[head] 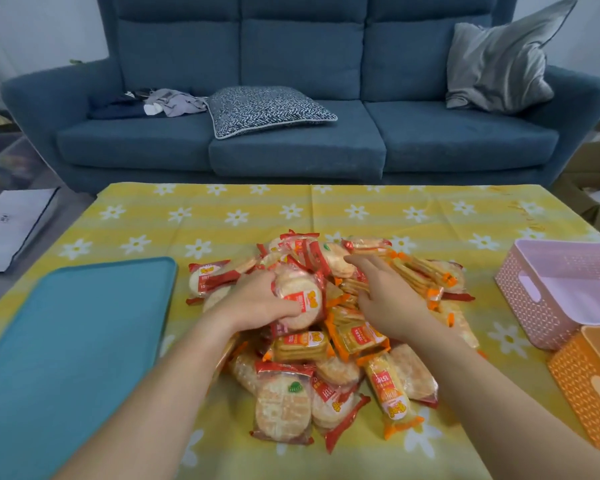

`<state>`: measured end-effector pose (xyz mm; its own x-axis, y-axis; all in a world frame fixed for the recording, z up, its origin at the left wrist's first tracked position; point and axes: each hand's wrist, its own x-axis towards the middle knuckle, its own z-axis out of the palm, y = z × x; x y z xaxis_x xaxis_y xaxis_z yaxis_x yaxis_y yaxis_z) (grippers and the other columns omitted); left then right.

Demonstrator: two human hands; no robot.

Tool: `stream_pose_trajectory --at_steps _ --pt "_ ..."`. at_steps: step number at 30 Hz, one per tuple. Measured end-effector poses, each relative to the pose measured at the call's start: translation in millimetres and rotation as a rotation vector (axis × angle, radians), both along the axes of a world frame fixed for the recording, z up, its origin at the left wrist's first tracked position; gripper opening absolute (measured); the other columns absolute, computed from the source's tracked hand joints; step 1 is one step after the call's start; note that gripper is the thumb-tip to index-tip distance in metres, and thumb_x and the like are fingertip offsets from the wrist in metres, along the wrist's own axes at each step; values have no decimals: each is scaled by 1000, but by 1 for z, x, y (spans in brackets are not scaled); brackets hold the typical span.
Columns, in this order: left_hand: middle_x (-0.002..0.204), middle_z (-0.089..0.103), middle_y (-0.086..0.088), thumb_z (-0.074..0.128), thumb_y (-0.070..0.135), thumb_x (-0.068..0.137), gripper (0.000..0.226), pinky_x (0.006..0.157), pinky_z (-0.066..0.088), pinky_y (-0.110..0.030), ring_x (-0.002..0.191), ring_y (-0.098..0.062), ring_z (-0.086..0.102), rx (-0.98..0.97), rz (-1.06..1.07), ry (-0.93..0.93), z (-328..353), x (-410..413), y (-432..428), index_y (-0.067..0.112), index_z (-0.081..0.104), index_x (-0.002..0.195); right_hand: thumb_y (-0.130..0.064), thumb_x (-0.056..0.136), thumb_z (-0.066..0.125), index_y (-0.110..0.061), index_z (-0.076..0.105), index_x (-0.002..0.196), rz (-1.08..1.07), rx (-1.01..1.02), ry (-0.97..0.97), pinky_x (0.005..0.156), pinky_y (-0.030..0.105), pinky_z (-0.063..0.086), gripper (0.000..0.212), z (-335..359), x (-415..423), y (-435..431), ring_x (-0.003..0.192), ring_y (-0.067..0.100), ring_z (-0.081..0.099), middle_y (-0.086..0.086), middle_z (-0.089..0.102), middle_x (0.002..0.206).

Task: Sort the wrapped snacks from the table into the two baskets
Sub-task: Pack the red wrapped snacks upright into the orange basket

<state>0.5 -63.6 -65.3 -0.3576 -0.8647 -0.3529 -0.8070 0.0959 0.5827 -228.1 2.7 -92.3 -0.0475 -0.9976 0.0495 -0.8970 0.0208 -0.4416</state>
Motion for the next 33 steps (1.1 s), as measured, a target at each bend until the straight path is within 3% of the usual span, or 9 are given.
stream_pose_trajectory --at_steps 4,7,11,15,18,20,23,29,33 --pt "132 49 2 82 47 68 71 104 42 -40 125 -20 46 -131 -41 1 -1 4 -2 19 59 129 0 90 52 -26 14 162 45 86 163 121 43 30 85 1 7 -40 154 27 18 0 15 169" --pt "104 70 10 88 29 69 40 86 54 -31 98 -10 67 -103 139 382 -2 18 -2 31 67 102 -17 89 62 -22 20 160 53 198 179 120 46 31 84 1 10 -67 150 31 26 6 27 165" --pt "100 75 -1 83 8 77 40 63 60 -35 81 -17 75 59 457 833 6 32 -4 32 63 103 -22 89 57 -22 59 133 -133 -27 108 89 43 55 44 8 10 -67 113 29 61 4 64 127" --pt "107 73 -8 77 -1 79 52 57 57 -32 75 -18 76 256 557 1070 17 43 -6 25 58 120 -15 92 53 -22 62 116 -326 -209 -307 70 46 60 26 34 13 -36 82 23 69 -1 70 93" --pt "97 72 -13 72 -7 81 40 57 61 -35 70 -19 74 398 443 1029 22 47 4 11 63 115 -8 96 47 -17 60 116 -390 -146 -709 59 28 57 25 55 22 6 70 14 66 8 68 86" --pt "95 74 -16 77 -7 73 40 69 63 -39 76 -23 73 459 312 898 18 51 13 7 67 110 -3 95 47 -16 60 115 -368 -55 -730 45 18 46 28 61 30 39 54 4 60 5 62 76" --pt "94 76 -10 83 -1 52 74 68 62 -34 82 -21 74 503 229 716 7 63 32 9 63 123 -3 90 55 -17 59 119 -322 121 -741 50 26 53 33 48 41 79 57 2 64 3 64 81" --pt "121 68 -15 86 21 31 101 101 53 -42 112 -27 67 430 138 456 -8 84 72 14 58 129 -13 80 68 -18 56 123 -159 371 -257 68 30 48 44 10 60 105 88 19 64 4 69 98" --pt "118 70 -15 84 23 28 97 99 54 -45 111 -29 68 434 224 490 -16 73 104 18 59 122 -13 75 67 -9 58 124 -116 280 -190 79 30 47 50 -7 65 107 118 29 56 11 61 122"
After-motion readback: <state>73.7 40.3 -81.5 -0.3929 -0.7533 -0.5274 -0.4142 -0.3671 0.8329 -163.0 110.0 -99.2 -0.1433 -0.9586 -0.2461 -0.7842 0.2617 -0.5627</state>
